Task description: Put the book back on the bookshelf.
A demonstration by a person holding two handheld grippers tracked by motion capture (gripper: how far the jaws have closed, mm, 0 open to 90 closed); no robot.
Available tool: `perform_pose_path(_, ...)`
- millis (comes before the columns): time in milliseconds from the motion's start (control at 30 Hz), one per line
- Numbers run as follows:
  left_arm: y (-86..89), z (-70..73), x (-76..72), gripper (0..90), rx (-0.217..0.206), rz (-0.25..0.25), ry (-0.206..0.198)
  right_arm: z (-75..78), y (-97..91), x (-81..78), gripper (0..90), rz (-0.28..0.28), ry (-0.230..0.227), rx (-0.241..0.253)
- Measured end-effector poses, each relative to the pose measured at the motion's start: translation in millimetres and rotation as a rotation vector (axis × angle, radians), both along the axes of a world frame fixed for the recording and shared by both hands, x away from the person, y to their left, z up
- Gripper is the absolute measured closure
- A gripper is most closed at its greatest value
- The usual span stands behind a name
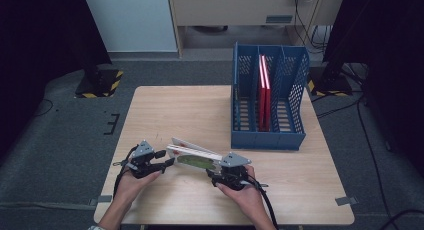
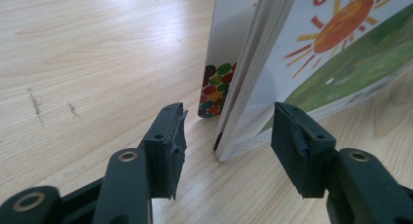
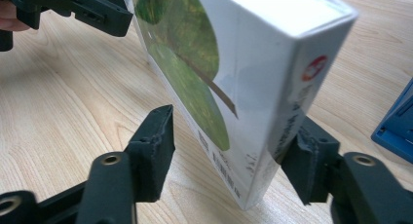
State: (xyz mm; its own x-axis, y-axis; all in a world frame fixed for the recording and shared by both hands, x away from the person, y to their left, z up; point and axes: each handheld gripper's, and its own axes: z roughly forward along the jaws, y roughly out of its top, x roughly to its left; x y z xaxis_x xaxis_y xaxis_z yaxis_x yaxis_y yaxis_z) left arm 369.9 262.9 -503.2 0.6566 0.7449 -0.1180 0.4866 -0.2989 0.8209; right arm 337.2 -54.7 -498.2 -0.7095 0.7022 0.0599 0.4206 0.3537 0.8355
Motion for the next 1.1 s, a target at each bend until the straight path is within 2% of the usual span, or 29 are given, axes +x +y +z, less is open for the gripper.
perform_pose_path(233,0.4,0.2,-0.2,45.0,0.003,0.008,0.002,2.4,-0.7,0.5,50.1,0.009,-0.007,-0.007)
perform_pose_path(333,0.3,-1.0,0.0,43.8,0.008,0.003,0.014,5.3,-2.0,1.4,47.8,0.015,-0.023,-0.015)
perform_pose_path(733,-3.8,-1.9,-1.1,44.5,0.016,-0.020,0.019,12.6,-12.5,5.9,44.1,0.044,-0.015,-0.022)
perform_pose_path(1100,-4.5,-2.1,-4.4,43.9,0.021,-0.024,0.025,24.8,-10.8,11.6,40.6,0.068,-0.031,-0.023)
